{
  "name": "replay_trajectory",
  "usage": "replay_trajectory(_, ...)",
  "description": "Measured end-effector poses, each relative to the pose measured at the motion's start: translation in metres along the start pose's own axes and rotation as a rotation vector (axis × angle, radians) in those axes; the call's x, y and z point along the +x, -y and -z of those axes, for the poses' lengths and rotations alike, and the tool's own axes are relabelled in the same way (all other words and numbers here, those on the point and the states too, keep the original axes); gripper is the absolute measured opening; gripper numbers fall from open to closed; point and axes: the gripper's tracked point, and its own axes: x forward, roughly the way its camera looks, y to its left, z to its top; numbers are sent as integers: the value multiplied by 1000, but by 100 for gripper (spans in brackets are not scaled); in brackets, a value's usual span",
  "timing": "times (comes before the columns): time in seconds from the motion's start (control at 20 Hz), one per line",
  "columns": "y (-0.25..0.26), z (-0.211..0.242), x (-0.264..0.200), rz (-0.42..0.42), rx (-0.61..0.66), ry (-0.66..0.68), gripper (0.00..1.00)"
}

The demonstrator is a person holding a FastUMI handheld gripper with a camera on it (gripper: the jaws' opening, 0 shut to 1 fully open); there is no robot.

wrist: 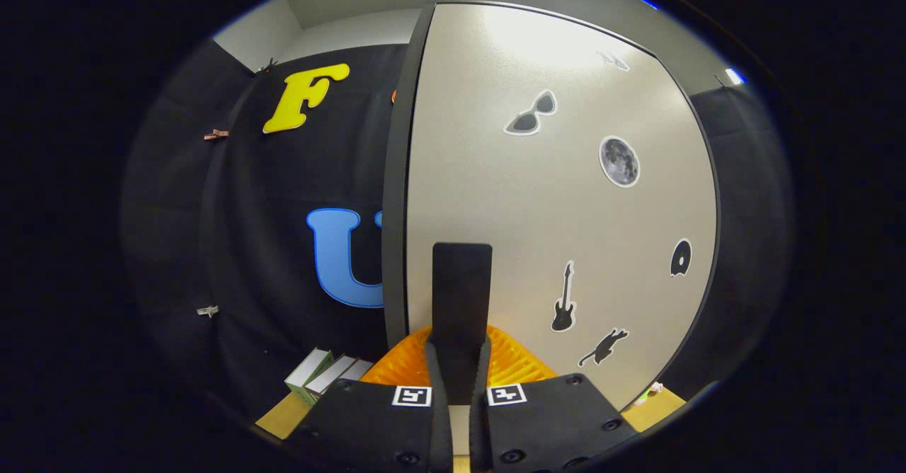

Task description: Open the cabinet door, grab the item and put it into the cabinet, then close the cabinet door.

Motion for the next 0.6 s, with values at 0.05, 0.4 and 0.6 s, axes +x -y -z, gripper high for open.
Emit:
replay_trajectory(0.05,-1,1,-2,-8,-2,-7,13)
replay_trajectory(0.4,0,-1,-27,-79,-3,7,13)
replay_trajectory(0.6,4,-5,-51,-125,3,20,13)
